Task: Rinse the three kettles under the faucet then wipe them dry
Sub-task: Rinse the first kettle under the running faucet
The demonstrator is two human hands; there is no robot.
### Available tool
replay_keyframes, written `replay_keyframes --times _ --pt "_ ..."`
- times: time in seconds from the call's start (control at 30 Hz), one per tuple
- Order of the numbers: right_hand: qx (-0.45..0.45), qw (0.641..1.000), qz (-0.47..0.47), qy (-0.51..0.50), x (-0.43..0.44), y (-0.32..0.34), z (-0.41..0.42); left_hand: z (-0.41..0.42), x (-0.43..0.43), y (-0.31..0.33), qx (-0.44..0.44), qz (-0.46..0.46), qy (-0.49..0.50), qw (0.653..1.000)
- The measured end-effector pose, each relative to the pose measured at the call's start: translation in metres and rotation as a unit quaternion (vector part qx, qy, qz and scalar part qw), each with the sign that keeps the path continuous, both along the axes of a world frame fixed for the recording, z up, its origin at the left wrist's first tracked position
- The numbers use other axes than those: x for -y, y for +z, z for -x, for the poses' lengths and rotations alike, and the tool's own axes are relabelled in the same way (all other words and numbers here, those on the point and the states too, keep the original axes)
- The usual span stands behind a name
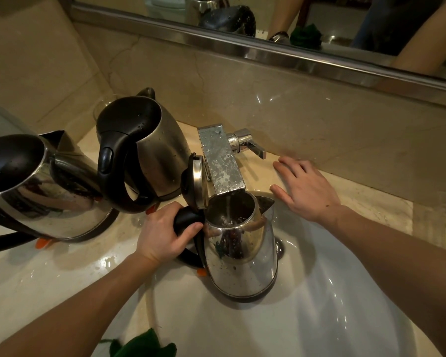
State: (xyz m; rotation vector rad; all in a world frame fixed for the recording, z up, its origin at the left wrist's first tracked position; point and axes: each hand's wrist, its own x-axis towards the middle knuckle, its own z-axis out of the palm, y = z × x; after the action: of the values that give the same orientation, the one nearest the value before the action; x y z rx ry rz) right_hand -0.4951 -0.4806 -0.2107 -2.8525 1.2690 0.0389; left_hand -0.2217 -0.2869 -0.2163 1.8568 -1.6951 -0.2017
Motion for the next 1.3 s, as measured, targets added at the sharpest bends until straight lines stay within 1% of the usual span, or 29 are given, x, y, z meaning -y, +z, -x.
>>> replay_keyframes --times 1.3 --pt "-0.012 1.000 -0.015 -0.007 -0.0008 0.0022 -0.0013 0.0010 -0.0008 0.0015 -0.004 0.013 -0.004 1.000"
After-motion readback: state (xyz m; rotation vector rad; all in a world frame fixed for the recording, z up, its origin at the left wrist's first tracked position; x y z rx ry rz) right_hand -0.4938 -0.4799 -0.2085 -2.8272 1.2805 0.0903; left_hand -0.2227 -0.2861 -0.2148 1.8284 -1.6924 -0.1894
